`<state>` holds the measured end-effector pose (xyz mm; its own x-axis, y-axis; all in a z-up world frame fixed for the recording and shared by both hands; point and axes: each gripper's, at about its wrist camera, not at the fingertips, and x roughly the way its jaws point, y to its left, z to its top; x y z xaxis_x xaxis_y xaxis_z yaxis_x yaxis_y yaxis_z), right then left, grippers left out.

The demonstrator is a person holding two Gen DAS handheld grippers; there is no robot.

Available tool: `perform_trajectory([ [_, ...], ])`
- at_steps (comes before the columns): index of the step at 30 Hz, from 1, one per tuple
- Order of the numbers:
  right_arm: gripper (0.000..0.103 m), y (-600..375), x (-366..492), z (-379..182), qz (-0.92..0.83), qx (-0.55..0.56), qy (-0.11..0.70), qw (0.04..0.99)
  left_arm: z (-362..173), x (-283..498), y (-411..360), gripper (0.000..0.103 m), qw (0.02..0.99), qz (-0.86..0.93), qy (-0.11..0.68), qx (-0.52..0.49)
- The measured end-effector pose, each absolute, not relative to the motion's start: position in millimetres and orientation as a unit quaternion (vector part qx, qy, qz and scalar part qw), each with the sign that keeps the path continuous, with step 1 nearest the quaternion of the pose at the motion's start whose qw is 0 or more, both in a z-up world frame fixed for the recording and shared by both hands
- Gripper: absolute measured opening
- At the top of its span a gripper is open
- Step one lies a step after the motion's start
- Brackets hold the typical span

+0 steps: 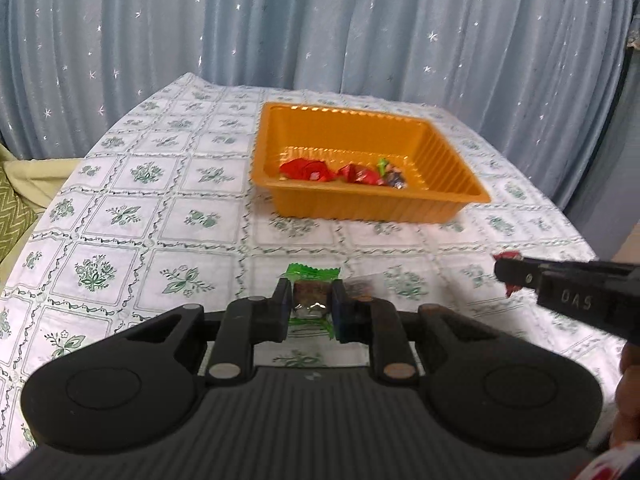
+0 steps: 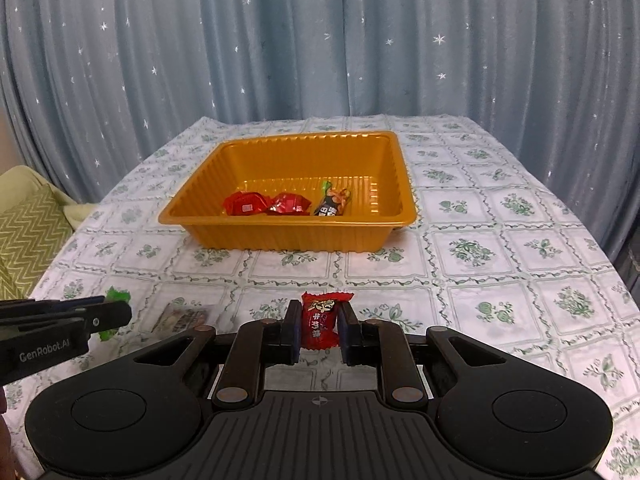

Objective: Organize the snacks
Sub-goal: 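Carry both candies with both grippers over the orange tray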

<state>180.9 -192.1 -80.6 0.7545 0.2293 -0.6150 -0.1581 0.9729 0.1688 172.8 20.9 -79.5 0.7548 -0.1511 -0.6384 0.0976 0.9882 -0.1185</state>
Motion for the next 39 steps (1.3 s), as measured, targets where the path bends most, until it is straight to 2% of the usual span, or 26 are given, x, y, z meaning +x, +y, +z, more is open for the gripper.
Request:
perform_trajectory([
  [18, 0.019, -201, 162, -48, 0.104, 0.063, 0.314, 0.942, -39, 168, 4, 0.018, 0.941, -0.098, 0.321, -0.041],
  [28, 0.019, -211, 217, -27, 0.097, 0.077, 0.286, 0.95, -19, 235, -2, 0.018, 0.946, -0.118, 0.298, -0.037],
  [39, 0.019, -199, 294, -38, 0.086, 0.089, 0.277, 0.953, -40, 317, 8, 0.018, 0.942, -0.112, 0.313, -0.046],
])
